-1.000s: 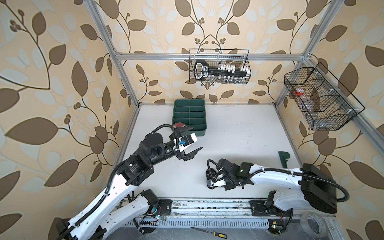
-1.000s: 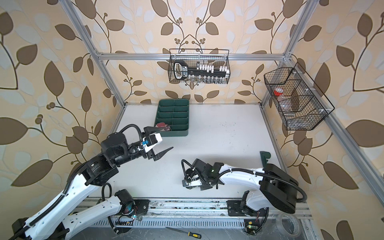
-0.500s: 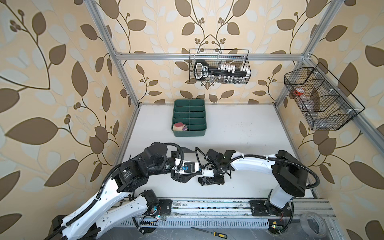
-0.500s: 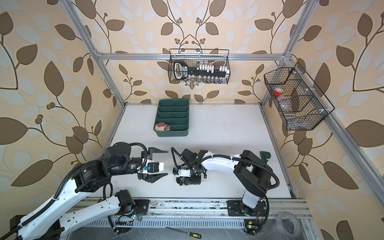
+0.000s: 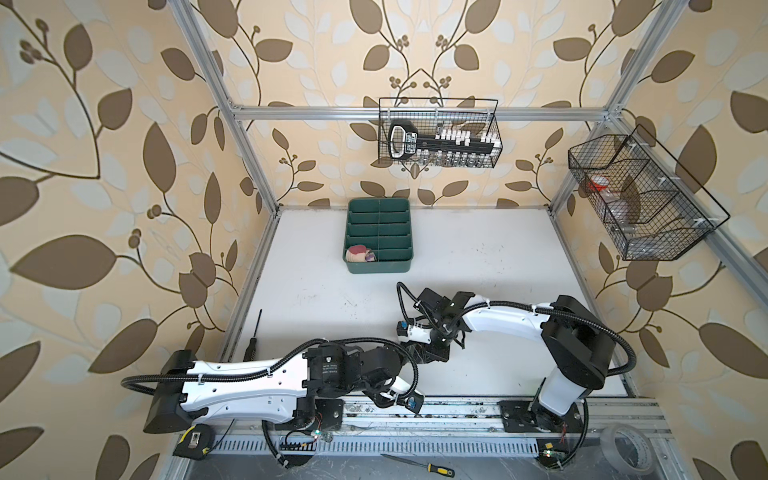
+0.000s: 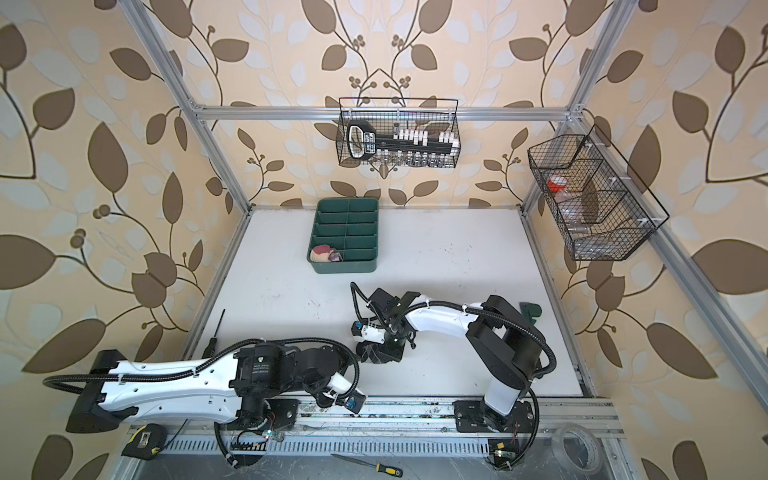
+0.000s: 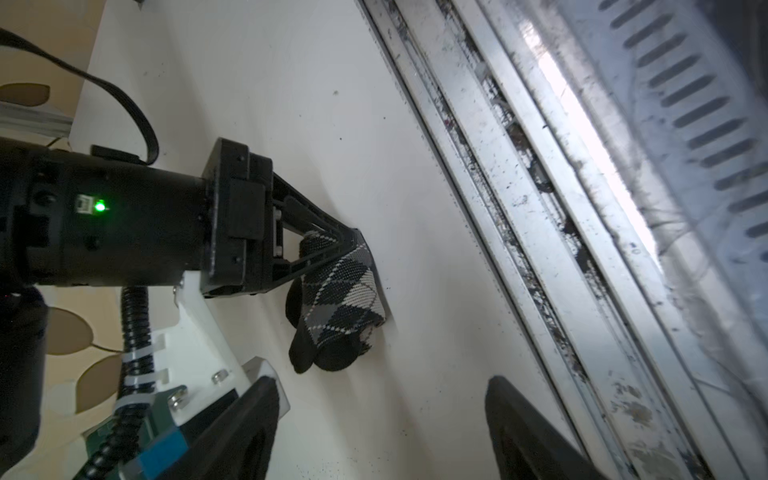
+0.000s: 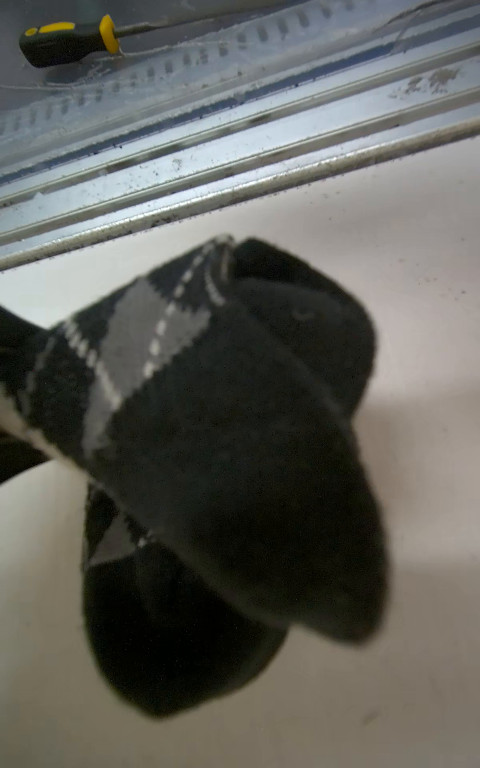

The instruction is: Roll the socks

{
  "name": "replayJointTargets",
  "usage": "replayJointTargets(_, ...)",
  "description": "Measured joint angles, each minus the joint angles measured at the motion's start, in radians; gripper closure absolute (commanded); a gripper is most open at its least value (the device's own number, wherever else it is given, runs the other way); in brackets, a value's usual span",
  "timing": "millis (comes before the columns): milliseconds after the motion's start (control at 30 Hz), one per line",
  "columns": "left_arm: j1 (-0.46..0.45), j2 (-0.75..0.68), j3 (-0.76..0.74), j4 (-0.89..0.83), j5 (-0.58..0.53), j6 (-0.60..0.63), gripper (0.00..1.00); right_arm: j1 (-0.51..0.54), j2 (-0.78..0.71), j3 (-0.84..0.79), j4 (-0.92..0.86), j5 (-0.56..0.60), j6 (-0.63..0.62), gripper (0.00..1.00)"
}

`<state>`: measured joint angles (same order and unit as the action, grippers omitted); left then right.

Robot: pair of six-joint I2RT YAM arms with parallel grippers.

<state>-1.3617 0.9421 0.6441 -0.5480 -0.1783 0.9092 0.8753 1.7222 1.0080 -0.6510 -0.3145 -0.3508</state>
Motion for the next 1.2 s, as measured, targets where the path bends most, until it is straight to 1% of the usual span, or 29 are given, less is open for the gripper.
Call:
replayJointTargets(200, -0.001, 0.079, -0.090, 0.196, -0.113, 0.006, 0.23, -0.006, -0.006, -0.006, 0.003, 0.001, 0.000, 0.94)
replayJointTargets(533, -0.001, 0.369, -0.101, 0.418, -0.234, -0.004, 0.25, -0.015, -0.044, -0.044, 0.016, 0.014, -0.002, 0.95)
replayJointTargets(633, -0.001, 0.412, -0.101, 0.465, -0.268, -0.003, 0.24, -0.018, -0.047, -0.050, 0.016, 0.011, -0.007, 0.95)
replayJointTargets(833, -0.001, 0.458, -0.101, 0.535, -0.311, -0.003, 0.27, -0.023, -0.048, -0.058, 0.018, -0.011, -0.027, 0.95)
replayJointTargets(967, -0.001, 0.509, -0.100, 0.584, -0.342, -0.004, 0.33, -0.027, -0.050, -0.063, 0.016, -0.024, -0.035, 0.95)
replayJointTargets(1067, -0.007, 0.540, -0.092, 0.613, -0.372, -0.011, 0.40, -0.029, -0.055, -0.068, 0.014, -0.027, -0.036, 0.95)
replayJointTargets(1200, -0.007, 0.552, -0.090, 0.635, -0.382, -0.024, 0.49, -0.029, -0.059, -0.074, 0.012, -0.033, -0.036, 0.95)
